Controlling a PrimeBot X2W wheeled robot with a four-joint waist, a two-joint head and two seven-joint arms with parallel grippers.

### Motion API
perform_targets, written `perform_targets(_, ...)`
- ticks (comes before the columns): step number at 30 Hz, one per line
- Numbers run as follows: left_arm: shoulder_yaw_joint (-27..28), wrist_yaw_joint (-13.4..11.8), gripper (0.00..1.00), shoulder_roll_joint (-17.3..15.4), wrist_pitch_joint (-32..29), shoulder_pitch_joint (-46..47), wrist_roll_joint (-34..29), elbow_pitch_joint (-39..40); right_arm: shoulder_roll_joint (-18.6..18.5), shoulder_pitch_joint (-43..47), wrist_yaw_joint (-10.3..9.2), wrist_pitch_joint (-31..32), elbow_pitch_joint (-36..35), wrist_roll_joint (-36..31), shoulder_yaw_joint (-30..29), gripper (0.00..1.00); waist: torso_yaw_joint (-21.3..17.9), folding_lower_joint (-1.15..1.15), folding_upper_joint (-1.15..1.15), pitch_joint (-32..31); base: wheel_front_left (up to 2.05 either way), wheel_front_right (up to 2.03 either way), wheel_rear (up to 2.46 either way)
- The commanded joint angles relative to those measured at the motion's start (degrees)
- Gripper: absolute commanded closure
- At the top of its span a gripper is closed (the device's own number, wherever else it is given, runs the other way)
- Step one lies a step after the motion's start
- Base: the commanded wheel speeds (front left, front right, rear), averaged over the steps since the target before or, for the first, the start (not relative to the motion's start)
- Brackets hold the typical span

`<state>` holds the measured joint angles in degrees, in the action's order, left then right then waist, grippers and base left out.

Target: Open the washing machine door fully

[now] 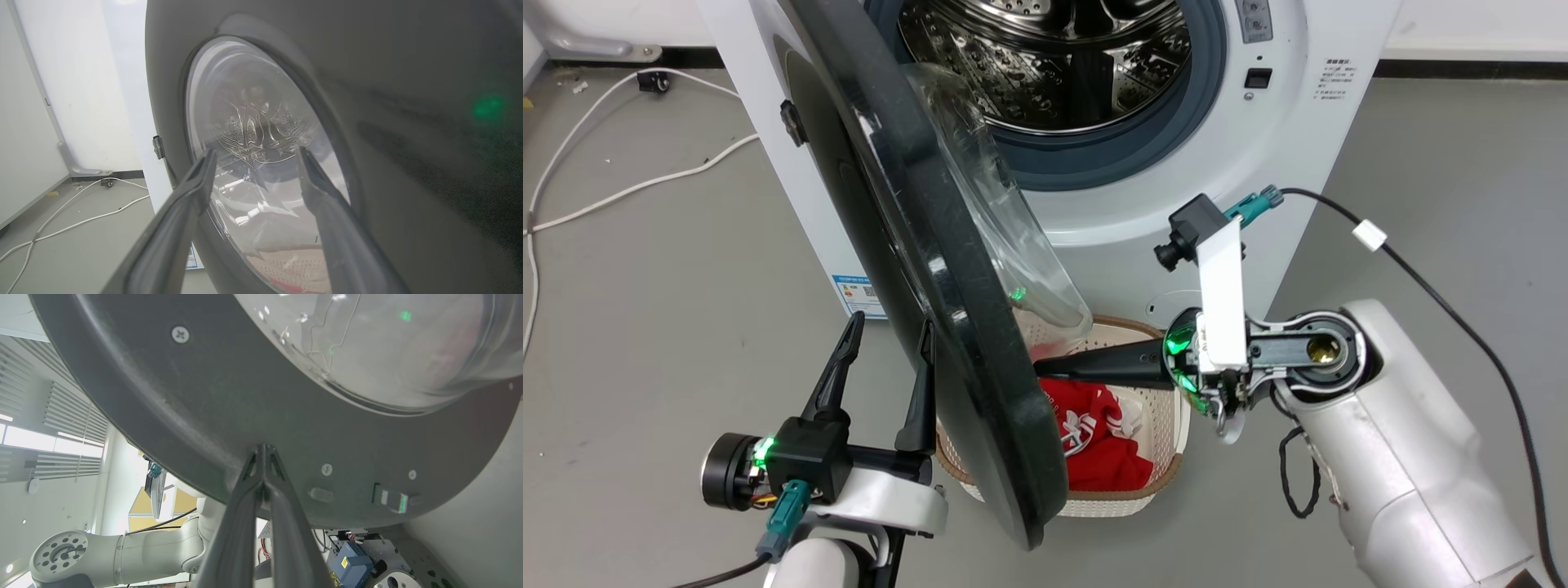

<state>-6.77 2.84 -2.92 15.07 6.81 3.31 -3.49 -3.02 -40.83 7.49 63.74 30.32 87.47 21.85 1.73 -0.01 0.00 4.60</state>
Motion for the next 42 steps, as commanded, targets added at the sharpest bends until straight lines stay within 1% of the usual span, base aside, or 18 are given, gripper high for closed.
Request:
perform_targets(1,-0.1,-0.2,0.0,0.1,0.1,-0.8,0.3,-0.1,0.2,1.1,0.0,-0.8,-0.3,0.8,0.9,1.0,0.1,0.01,0.0,-0.3,0.0,0.0,0.0)
perform_targets(5,-0.2,-0.5,0.0,0.1,0.1,-1.1,0.5,0.0,0.2,1.8,0.0,-6.5,-0.9,1.0,1.3,1.0,0.0,0.01,0.0,-0.7,0.0,0.0,0.0)
perform_targets(9,0.0,-0.8,0.0,0.0,0.1,-1.7,0.6,0.1,0.2,3.6,0.0,-16.6,-2.4,0.0,-1.4,1.0,-0.2,0.01,0.0,-1.1,0.0,0.0,0.0)
perform_targets(12,0.3,-0.9,0.0,0.0,0.1,-2.2,0.6,0.1,0.2,5.7,0.0,-25.4,-3.7,-1.1,-5.0,1.0,-0.7,0.01,0.0,-1.4,0.0,0.0,0.0)
perform_targets(13,0.4,-1.0,0.0,0.0,0.1,-2.3,0.5,0.1,-0.1,6.4,0.0,-28.5,-4.3,-2.2,-6.2,0.9,-0.8,0.01,0.0,-1.5,0.0,0.0,0.0)
perform_targets(14,0.5,-1.0,0.0,0.0,0.1,-2.4,0.5,0.1,-0.4,7.4,0.0,-31.4,-5.1,-3.1,-7.2,0.62,-0.9,0.01,0.0,-1.6,0.0,0.0,0.0)
perform_targets(15,0.6,-0.9,0.0,0.0,0.1,-2.7,0.5,-0.1,-0.5,8.8,0.0,-34.3,-5.7,-3.5,-8.5,0.27,-0.9,0.01,0.0,-1.9,0.0,0.0,0.0)
perform_targets(16,0.6,-0.9,0.0,0.1,0.1,-3.0,0.5,-0.2,-0.8,10.3,0.0,-37.0,-6.5,-4.3,-9.7,0.0,-1.0,0.01,0.0,-2.1,0.0,0.0,0.0)
perform_targets(19,1.0,-0.9,0.0,0.1,0.1,-3.3,0.4,-0.4,-1.2,14.7,0.0,-44.2,-9.3,-6.6,-12.5,0.0,-1.2,0.01,0.0,-2.5,0.0,0.0,0.0)
perform_targets(21,1.2,-1.0,0.0,0.1,0.1,-3.7,0.4,-0.5,-2.1,17.9,0.0,-49.2,-11.2,-9.6,-13.8,0.0,-1.3,0.01,0.0,-2.8,0.0,0.0,0.0)
perform_targets(23,1.4,-0.9,0.0,0.0,0.1,-4.1,0.5,-0.7,-1.9,21.3,0.0,-53.8,-12.9,-11.8,-15.0,0.0,-1.4,0.01,0.0,-3.1,0.0,0.0,0.0)
perform_targets(26,1.7,-1.0,0.0,0.1,0.1,-4.3,0.6,-0.9,-2.6,26.0,0.0,-61.1,-15.2,-17.4,-16.6,0.0,-1.6,0.01,0.0,-3.4,0.0,0.0,0.0)
perform_targets(29,2.1,-1.0,0.0,0.0,0.1,-4.6,0.7,-1.1,-2.4,30.5,0.0,-68.0,-16.7,-23.0,-19.0,0.0,-1.8,0.01,0.0,-3.7,0.0,0.0,0.0)
perform_targets(32,2.5,-1.2,0.0,0.1,0.1,-5.0,0.9,-1.2,-3.1,33.9,0.0,-74.1,-17.9,-31.8,-21.8,0.0,-2.0,0.01,0.0,-4.0,0.0,0.0,0.0)
perform_targets(34,2.9,-1.3,0.0,0.0,0.1,-5.3,0.9,-1.1,-2.8,35.5,0.0,-76.3,-19.3,-38.7,-24.0,0.0,-2.2,0.01,0.0,-4.1,0.0,0.0,0.0)
perform_targets(39,3.4,-1.2,0.0,0.0,0.1,-5.3,0.8,-0.9,-1.5,38.1,0.0,-78.4,-27.3,-59.7,-29.4,0.0,-2.6,0.01,0.0,-4.0,0.0,0.0,0.0)
perform_targets(40,3.4,-1.2,0.0,0.0,0.1,-5.3,0.8,-0.9,-1.5,38.1,0.0,-78.4,-27.3,-59.7,-29.4,0.0,-2.6,0.01,0.0,-4.0,0.0,0.0,0.0)
perform_targets(42,3.6,-1.1,0.0,0.0,0.1,-5.1,0.8,-1.0,-0.7,39.0,0.0,-78.5,-31.2,-66.5,-30.0,0.0,-2.5,0.01,0.0,-4.1,0.0,0.0,0.0)
